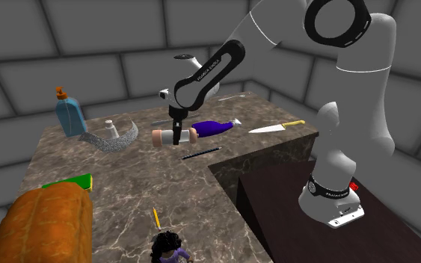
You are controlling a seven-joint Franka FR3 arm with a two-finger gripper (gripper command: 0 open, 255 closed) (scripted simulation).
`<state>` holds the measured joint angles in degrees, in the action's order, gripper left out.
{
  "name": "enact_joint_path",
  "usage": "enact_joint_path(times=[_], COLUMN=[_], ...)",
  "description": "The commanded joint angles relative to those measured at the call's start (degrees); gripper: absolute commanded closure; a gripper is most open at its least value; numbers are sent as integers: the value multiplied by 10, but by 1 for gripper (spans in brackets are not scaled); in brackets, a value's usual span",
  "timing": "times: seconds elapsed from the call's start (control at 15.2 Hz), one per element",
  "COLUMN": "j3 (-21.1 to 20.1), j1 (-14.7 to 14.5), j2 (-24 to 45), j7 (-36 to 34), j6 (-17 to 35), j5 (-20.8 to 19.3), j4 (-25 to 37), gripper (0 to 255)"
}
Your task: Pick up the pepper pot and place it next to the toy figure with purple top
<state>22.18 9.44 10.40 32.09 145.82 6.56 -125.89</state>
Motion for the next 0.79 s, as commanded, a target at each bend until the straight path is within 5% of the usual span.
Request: enact_joint_path(times=[0.0,0.2,0.26,0.73], j3=[0,0,0,0], j1=[0,0,0,0], j2=[1,1,1,1], j7=[1,1,1,1], j6=[1,1,1,1], j5=[1,1,1,1], j4=[0,0,0,0], gripper=[0,0,255,255])
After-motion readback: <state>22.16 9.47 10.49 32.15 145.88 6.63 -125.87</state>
